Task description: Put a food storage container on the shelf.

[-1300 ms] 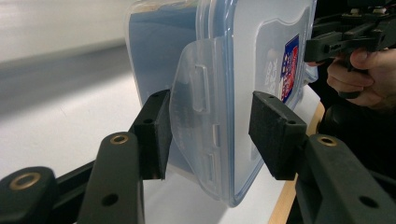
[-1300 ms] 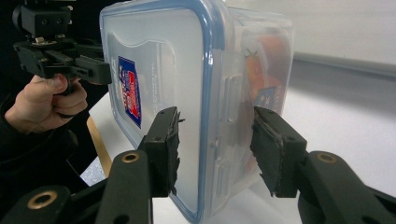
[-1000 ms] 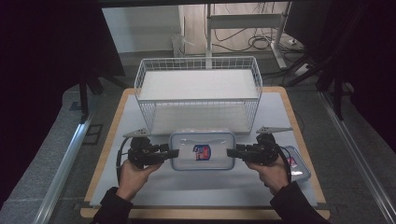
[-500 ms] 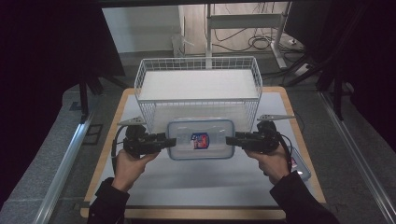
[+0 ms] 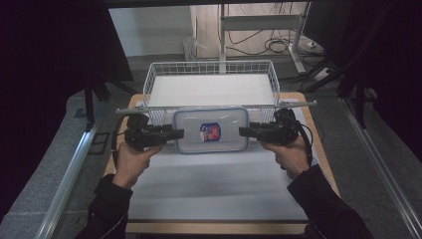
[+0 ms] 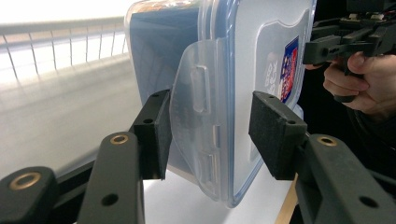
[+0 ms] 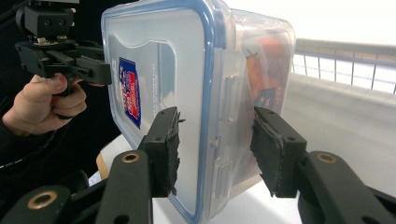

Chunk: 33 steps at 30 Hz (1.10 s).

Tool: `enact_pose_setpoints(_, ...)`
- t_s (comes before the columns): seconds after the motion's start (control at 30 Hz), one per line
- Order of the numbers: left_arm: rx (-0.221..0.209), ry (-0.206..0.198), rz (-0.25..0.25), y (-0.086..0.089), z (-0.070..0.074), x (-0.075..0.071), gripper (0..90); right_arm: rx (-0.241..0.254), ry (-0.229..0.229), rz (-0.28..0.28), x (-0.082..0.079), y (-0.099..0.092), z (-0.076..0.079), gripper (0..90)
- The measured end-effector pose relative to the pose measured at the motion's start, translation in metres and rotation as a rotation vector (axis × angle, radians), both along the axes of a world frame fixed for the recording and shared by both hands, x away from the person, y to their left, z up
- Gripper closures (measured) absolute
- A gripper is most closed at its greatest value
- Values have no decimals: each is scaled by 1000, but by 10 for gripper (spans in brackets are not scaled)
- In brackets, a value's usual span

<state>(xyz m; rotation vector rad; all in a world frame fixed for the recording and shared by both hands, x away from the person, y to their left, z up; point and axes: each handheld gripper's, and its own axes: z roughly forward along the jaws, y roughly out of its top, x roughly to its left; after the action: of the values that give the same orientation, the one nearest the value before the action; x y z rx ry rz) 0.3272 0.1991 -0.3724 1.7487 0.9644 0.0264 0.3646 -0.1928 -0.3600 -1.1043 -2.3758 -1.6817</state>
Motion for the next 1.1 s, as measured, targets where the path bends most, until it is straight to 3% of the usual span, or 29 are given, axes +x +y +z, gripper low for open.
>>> enact_pose_setpoints(0.27, -22, -14, 0, 6, 25, 14, 509, 27, -7, -7, 11, 3, 18, 530)
enact_pose_setpoints(0.7, -64, -21, -2, 10, 42, 41, 518, 48, -17, -23, 33, 4, 36, 530)
enact_pose_setpoints(1.1, -71, -22, 14, 14, 60, 69, 520, 94, 14, -33, 65, 7, 46, 530)
